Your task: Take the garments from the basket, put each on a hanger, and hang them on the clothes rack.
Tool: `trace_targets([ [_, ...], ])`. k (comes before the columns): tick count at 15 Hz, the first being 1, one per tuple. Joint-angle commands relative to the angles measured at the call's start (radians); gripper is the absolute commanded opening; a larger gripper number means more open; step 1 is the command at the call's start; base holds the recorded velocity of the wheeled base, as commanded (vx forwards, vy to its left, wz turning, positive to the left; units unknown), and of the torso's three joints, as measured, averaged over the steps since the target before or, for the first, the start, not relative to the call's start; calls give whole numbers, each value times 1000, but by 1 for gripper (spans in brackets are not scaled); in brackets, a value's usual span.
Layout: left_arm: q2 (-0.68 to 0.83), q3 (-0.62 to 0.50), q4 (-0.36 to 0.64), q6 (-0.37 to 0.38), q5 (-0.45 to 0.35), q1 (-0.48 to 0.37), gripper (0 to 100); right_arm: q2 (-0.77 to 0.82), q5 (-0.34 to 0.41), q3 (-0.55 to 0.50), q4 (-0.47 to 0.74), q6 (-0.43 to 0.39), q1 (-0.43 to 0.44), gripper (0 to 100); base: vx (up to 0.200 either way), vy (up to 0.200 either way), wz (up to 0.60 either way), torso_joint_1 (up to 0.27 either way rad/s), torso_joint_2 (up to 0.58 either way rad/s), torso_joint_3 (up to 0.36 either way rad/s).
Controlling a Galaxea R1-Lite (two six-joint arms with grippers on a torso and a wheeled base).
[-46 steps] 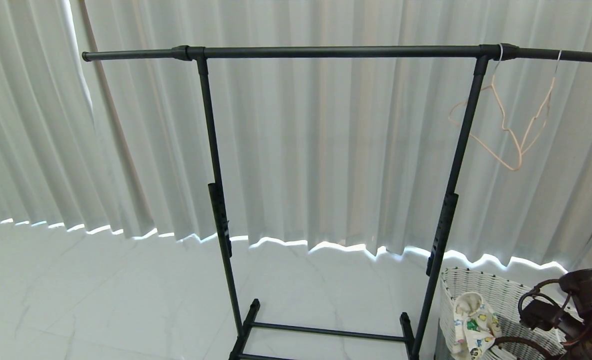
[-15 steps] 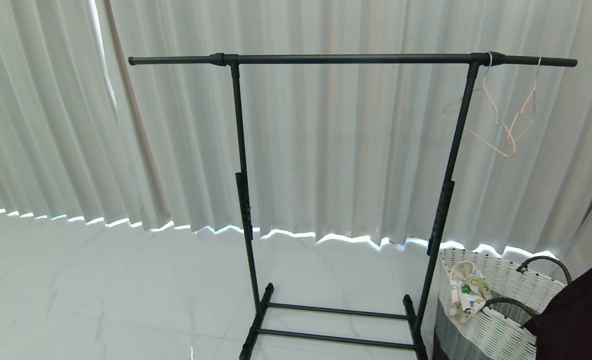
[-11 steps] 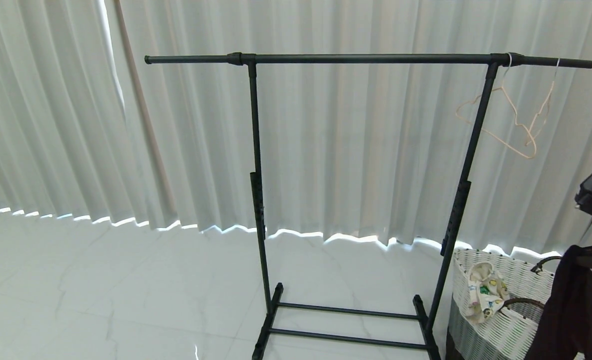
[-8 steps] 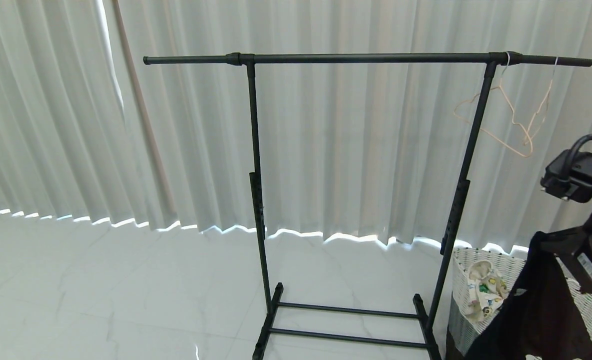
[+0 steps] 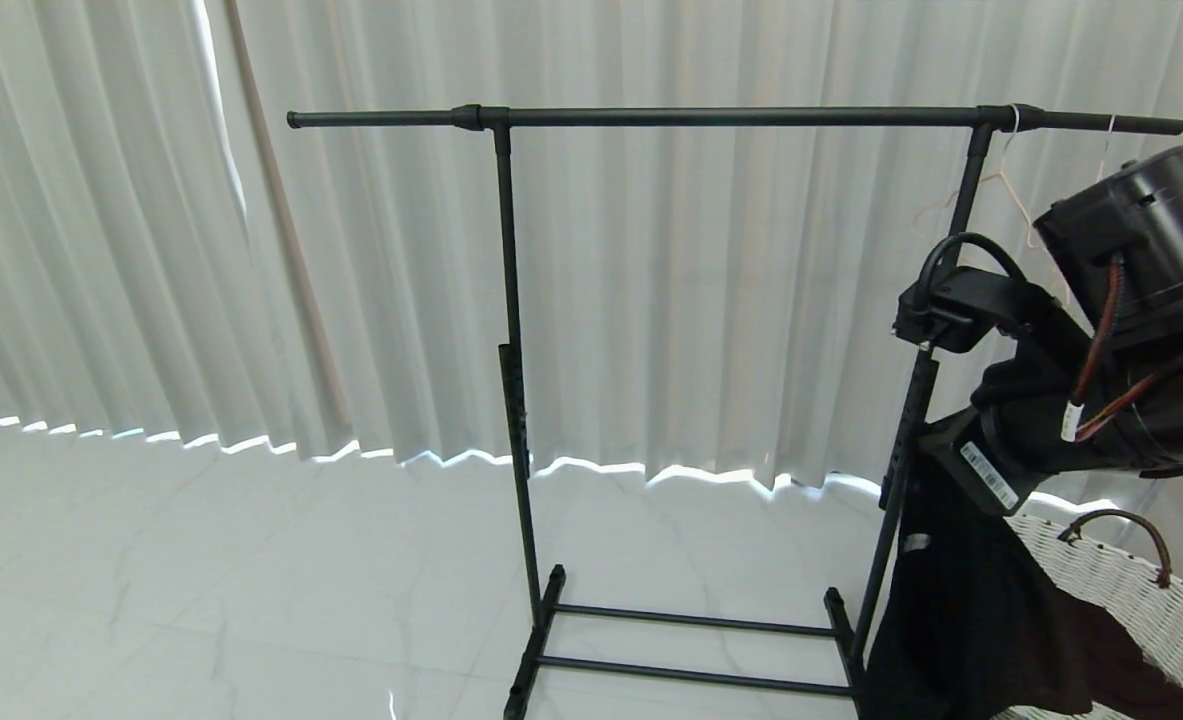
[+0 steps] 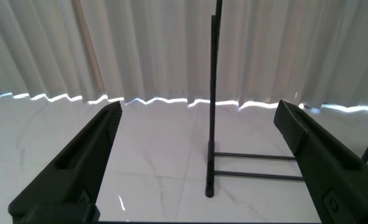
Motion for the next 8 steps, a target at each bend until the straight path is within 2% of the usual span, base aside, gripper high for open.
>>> trace_targets([
  [1,11,-27,-4,-3,-12,-2,100,35,12,-9,0,11,3,0,0,0,0,0,0,0],
  [2,81,-117,-4,-29,-44,-22,100,35,20,-9,0,19,3,0,0,0,0,0,0,0],
  [3,206,-231,-10,-89,-55,-55,100,35,28,-7,0,19,3,0,0,0,0,0,0,0],
  [4,370,-361,-14,-116,-57,-86,100,35,40,-9,0,19,5,0,0,0,0,0,0,0],
  [6,627,-499,-27,-118,-60,-125,100,32,61,-9,0,19,9,0,0,0,0,0,0,0],
  [8,865,-579,-79,-121,-60,-227,100,38,68,-7,0,19,9,0,0,0,0,0,0,0],
])
